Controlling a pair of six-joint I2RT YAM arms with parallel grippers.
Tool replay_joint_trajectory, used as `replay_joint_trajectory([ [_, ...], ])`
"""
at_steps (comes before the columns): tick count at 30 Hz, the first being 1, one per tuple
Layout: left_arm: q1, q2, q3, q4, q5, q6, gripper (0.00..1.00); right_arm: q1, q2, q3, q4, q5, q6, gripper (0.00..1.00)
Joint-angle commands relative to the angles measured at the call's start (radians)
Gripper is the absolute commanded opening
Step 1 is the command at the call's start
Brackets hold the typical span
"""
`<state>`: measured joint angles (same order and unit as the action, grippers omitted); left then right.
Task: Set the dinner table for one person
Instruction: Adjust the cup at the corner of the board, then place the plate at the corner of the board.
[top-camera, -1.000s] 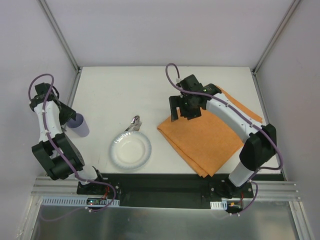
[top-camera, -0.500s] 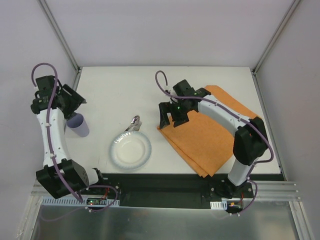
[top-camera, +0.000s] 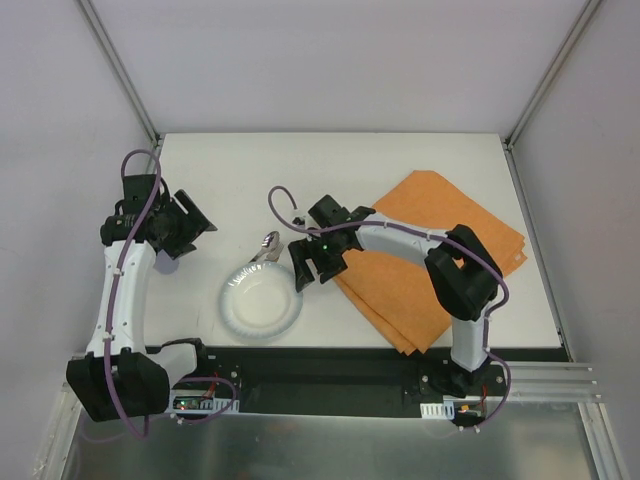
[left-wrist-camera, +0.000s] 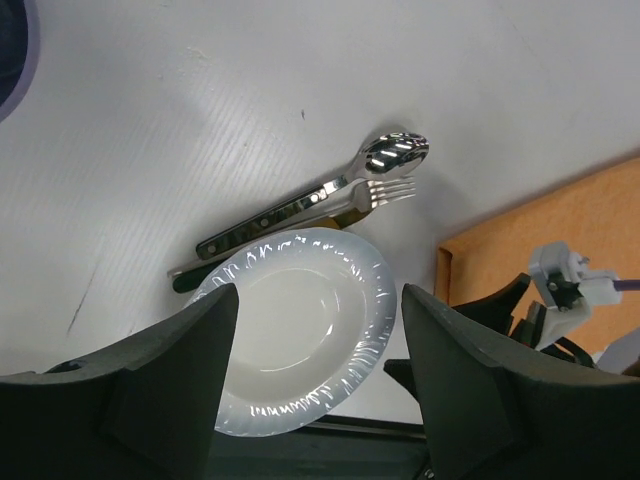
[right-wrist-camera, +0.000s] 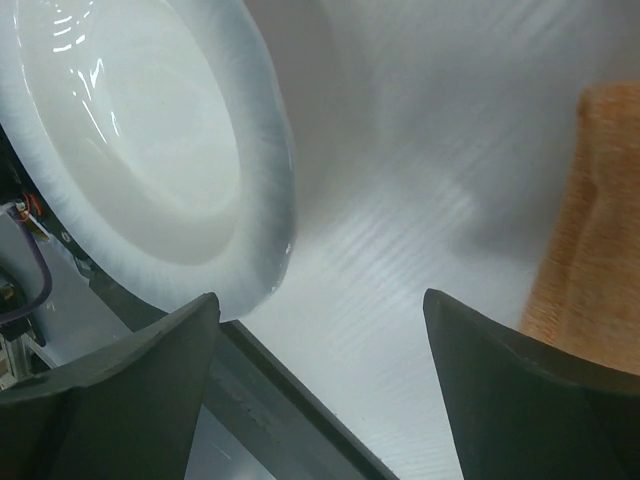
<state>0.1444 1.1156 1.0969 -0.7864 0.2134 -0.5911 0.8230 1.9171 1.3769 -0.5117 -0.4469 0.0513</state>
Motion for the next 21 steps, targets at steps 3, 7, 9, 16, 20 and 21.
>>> replay_joint_trajectory([
  [3, -0.025, -0.057, -0.020, -0.002, 0.023, -0.019, 0.66, 0.041, 0.059, 0.034, 0.081, -0.021, 0.018, 0.86],
  [7, -0.034, -0.056, -0.022, -0.010, 0.023, -0.016, 0.67, 0.047, 0.092, 0.068, 0.082, -0.022, 0.021, 0.81],
  [9, -0.039, -0.056, -0.020, -0.011, 0.024, -0.018, 0.67, 0.045, 0.105, 0.082, 0.085, -0.027, 0.021, 0.79],
  [16, -0.072, -0.019, -0.002, -0.013, 0.023, -0.018, 0.67, 0.053, 0.178, 0.165, 0.090, -0.035, 0.030, 0.57],
  [20, -0.088, 0.010, 0.014, -0.013, 0.011, -0.007, 0.67, 0.053, 0.212, 0.221, 0.078, -0.039, 0.030, 0.41],
  [21, -0.088, 0.013, 0.023, -0.013, 0.003, -0.001, 0.67, 0.054, 0.220, 0.228, 0.075, -0.042, 0.028, 0.38],
])
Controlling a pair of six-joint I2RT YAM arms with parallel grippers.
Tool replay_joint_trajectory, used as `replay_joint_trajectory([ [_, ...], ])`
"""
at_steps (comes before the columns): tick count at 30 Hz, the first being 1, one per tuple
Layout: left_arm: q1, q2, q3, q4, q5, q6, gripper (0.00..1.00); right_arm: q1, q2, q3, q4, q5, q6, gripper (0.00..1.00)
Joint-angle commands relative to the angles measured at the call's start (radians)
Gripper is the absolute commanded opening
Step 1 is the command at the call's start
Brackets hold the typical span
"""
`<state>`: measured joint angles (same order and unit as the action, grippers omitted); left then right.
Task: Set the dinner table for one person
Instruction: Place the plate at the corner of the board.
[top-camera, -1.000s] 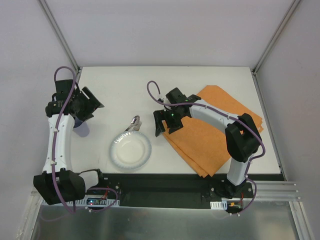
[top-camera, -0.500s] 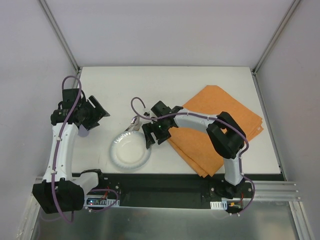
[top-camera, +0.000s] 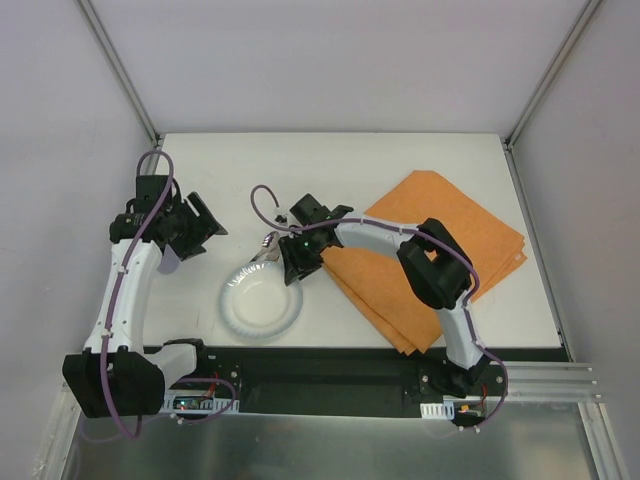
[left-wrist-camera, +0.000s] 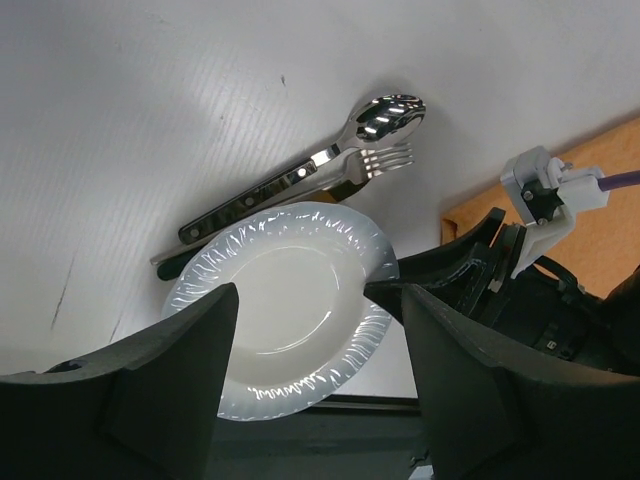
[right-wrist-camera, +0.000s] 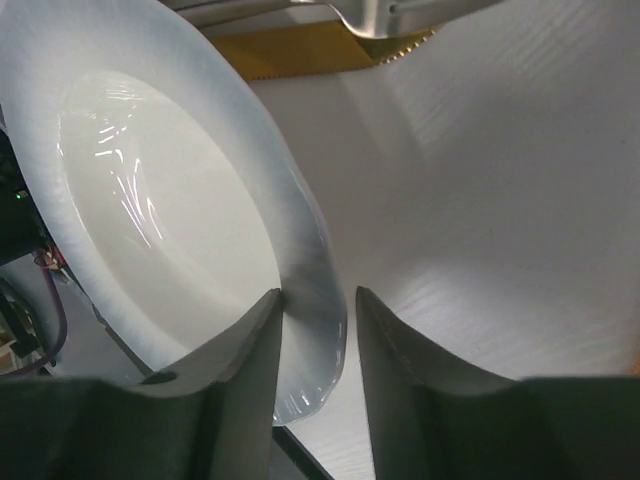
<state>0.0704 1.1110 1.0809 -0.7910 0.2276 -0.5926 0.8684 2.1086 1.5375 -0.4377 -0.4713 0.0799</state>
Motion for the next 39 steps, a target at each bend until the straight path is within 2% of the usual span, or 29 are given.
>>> replay_joint_trajectory([
  [1, -0.014, 0.026, 0.045, -0.010, -0.017, 0.016, 0.67, 0.007, 0.034, 0.078, 0.001, -0.021, -0.008, 0.29],
  [3, -0.015, 0.033, 0.074, -0.016, -0.034, 0.030, 0.67, 0.009, 0.056, 0.110, -0.025, -0.023, -0.015, 0.19],
  [5, -0.014, 0.053, 0.094, -0.022, -0.034, 0.042, 0.67, 0.007, 0.067, 0.128, -0.054, -0.023, -0.020, 0.02],
  [6, -0.014, 0.059, 0.111, -0.028, -0.028, 0.043, 0.67, 0.009, 0.073, 0.139, -0.059, -0.021, -0.020, 0.01],
  [14, -0.014, 0.095, 0.122, -0.031, -0.031, 0.051, 0.67, 0.006, 0.057, 0.199, -0.061, -0.030, 0.004, 0.01],
  [26, -0.014, 0.102, 0.142, -0.036, -0.022, 0.056, 0.66, -0.022, 0.082, 0.392, -0.049, -0.075, 0.073, 0.01],
  [34, -0.014, 0.067, 0.102, -0.045, -0.025, 0.048, 0.66, -0.072, 0.088, 0.418, 0.066, -0.125, 0.184, 0.01],
  [39, -0.014, 0.059, 0.096, -0.047, -0.016, 0.037, 0.66, -0.081, 0.169, 0.498, 0.083, -0.122, 0.211, 0.01],
])
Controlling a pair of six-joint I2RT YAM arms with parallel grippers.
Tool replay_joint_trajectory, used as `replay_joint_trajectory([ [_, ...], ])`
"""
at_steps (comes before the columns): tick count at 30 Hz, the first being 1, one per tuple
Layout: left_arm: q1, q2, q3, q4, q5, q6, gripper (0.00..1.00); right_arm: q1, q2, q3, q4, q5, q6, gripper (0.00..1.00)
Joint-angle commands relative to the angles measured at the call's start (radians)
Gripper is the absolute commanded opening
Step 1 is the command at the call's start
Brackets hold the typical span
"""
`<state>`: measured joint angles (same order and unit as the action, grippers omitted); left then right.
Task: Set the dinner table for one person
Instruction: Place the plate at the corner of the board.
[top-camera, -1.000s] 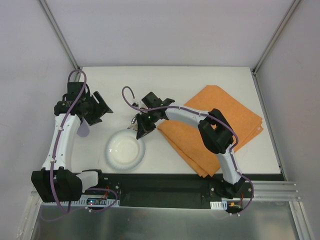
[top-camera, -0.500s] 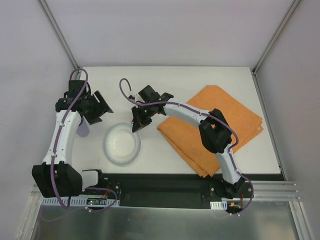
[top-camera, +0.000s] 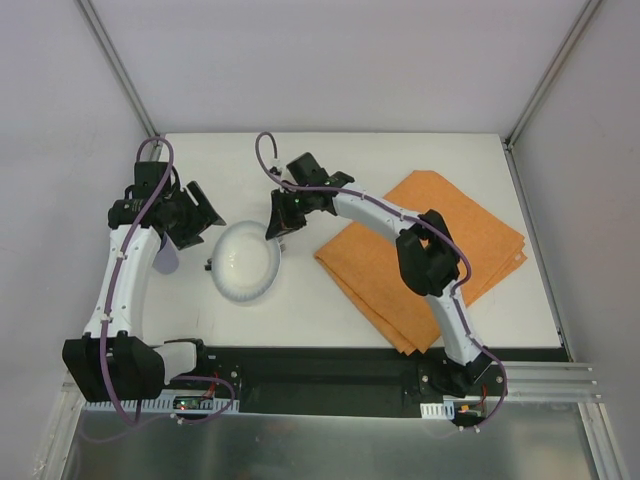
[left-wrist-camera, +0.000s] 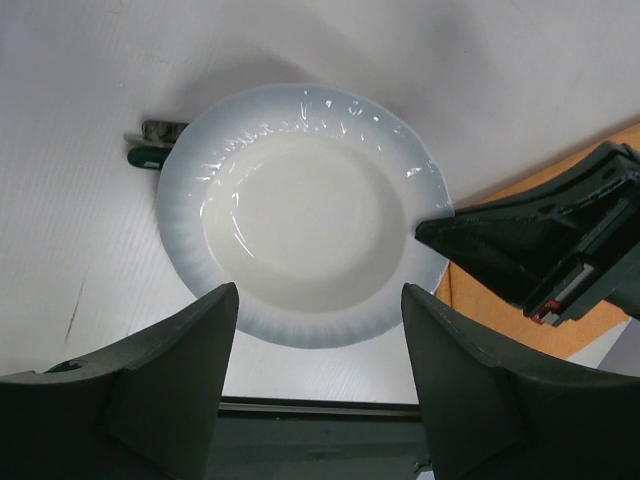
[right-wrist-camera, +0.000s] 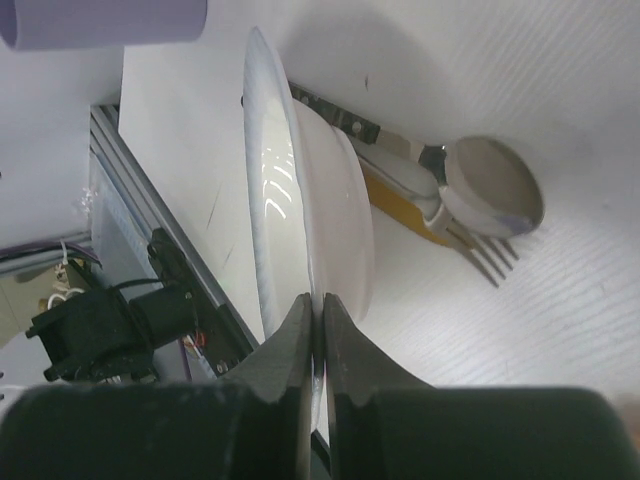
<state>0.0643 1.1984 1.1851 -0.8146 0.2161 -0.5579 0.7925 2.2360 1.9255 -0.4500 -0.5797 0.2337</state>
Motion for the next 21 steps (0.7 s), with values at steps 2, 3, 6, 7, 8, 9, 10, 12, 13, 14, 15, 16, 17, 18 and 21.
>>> replay_joint_trajectory([
  [2, -0.008, -0.036, -0.016, -0.023, 0.003, -0.005, 0.66, -0.015, 0.072, 0.136, 0.120, -0.019, 0.081, 0.01],
  [3, -0.008, -0.039, -0.025, -0.023, 0.006, -0.007, 0.66, -0.019, 0.080, 0.142, 0.126, -0.019, 0.085, 0.01],
  [6, -0.008, -0.054, -0.044, -0.026, 0.012, -0.011, 0.66, -0.036, 0.111, 0.162, 0.161, -0.023, 0.113, 0.01],
  [7, -0.008, -0.059, -0.050, -0.026, 0.014, -0.011, 0.66, -0.041, 0.119, 0.168, 0.169, -0.028, 0.121, 0.01],
  [8, -0.008, -0.062, -0.054, -0.027, 0.014, -0.013, 0.66, -0.045, 0.125, 0.173, 0.180, -0.032, 0.142, 0.01],
  [9, -0.008, -0.066, -0.062, -0.028, 0.012, -0.013, 0.66, -0.053, 0.134, 0.179, 0.186, -0.034, 0.145, 0.01],
  [10, -0.008, -0.071, -0.065, -0.029, 0.014, -0.013, 0.66, -0.056, 0.135, 0.179, 0.194, -0.037, 0.151, 0.01],
  [12, -0.008, -0.074, -0.071, -0.029, 0.011, -0.014, 0.66, -0.056, 0.134, 0.176, 0.195, -0.039, 0.153, 0.01],
  [13, -0.008, -0.076, -0.071, -0.031, 0.012, -0.014, 0.66, -0.056, 0.134, 0.170, 0.198, -0.043, 0.153, 0.01],
  [14, -0.008, -0.072, -0.073, -0.031, 0.012, -0.014, 0.66, -0.056, 0.132, 0.165, 0.200, -0.046, 0.157, 0.01],
  [15, -0.008, -0.069, -0.073, -0.029, 0.011, -0.016, 0.66, -0.053, 0.129, 0.155, 0.204, -0.049, 0.164, 0.01],
  [16, -0.008, -0.065, -0.071, -0.031, 0.012, -0.017, 0.66, -0.050, 0.122, 0.136, 0.211, -0.055, 0.167, 0.01],
  [17, -0.008, -0.060, -0.070, -0.029, 0.012, -0.019, 0.66, -0.052, 0.117, 0.121, 0.212, -0.058, 0.167, 0.01],
  [18, -0.008, -0.056, -0.065, -0.028, 0.012, -0.022, 0.66, -0.044, 0.113, 0.110, 0.214, -0.060, 0.165, 0.01],
  [21, -0.008, -0.039, -0.050, -0.028, 0.012, -0.025, 0.66, -0.033, 0.088, 0.057, 0.201, -0.075, 0.153, 0.01],
])
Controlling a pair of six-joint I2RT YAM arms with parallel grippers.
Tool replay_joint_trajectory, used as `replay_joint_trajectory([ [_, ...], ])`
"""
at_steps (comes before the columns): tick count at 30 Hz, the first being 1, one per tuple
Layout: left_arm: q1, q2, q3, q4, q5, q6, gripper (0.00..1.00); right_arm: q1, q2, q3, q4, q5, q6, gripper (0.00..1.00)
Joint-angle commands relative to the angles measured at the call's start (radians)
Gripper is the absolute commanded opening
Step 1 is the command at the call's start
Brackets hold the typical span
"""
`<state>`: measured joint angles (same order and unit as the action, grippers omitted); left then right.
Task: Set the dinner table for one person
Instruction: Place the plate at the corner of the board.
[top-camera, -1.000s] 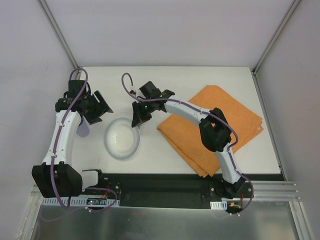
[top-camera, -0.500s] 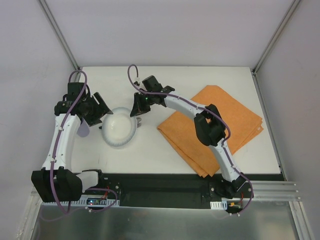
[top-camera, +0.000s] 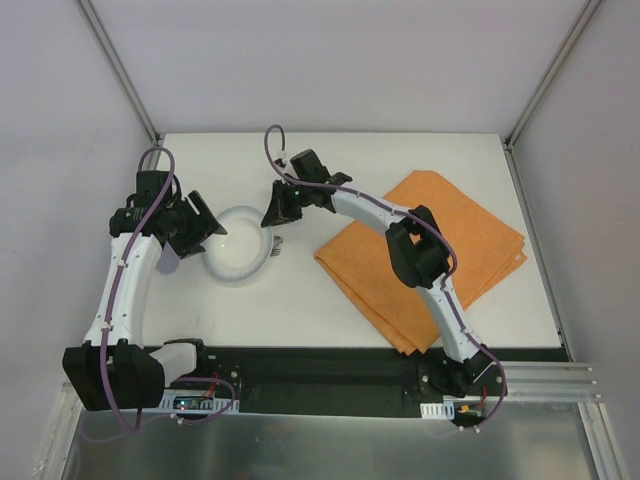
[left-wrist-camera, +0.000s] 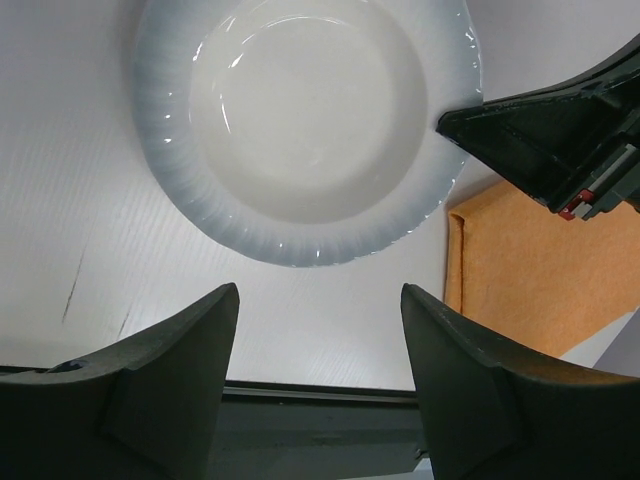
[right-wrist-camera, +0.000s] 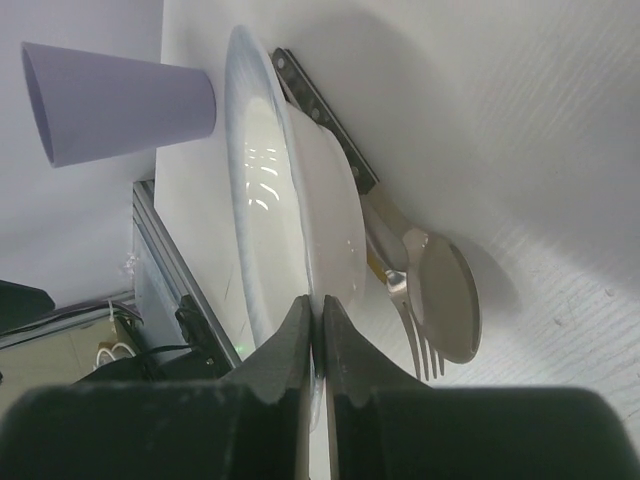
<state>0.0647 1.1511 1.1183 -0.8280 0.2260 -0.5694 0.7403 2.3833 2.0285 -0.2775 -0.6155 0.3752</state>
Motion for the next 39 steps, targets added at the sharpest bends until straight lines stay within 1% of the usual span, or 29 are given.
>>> replay_joint_trajectory([
  [1, -0.008, 0.021, 0.020, -0.014, 0.001, -0.015, 0.66, 0.022, -0.065, -0.059, 0.008, -0.044, -0.008, 0.01],
  [7, -0.009, 0.056, 0.035, -0.003, 0.004, -0.023, 0.66, 0.047, -0.119, -0.132, -0.107, -0.044, -0.128, 0.01],
  [12, -0.011, 0.067, 0.040, 0.010, 0.007, -0.035, 0.66, 0.065, -0.173, -0.209, -0.149, -0.036, -0.182, 0.01],
  [18, -0.020, 0.088, 0.041, 0.021, 0.012, -0.044, 0.66, 0.100, -0.159, -0.176, -0.275, -0.009, -0.271, 0.01],
  [21, -0.025, 0.094, 0.043, 0.023, 0.012, -0.049, 0.66, 0.111, -0.141, -0.160, -0.307, -0.010, -0.283, 0.01],
  [28, -0.052, 0.075, 0.025, 0.030, 0.003, -0.076, 0.65, 0.125, -0.075, -0.119, -0.319, -0.007, -0.277, 0.01],
  [36, -0.057, -0.007, -0.018, 0.038, -0.027, -0.092, 0.65, 0.139, 0.000, -0.041, -0.278, -0.013, -0.239, 0.01],
  [39, -0.057, -0.013, -0.020, 0.040, -0.019, -0.104, 0.66, 0.145, 0.031, -0.008, -0.258, -0.012, -0.213, 0.01],
])
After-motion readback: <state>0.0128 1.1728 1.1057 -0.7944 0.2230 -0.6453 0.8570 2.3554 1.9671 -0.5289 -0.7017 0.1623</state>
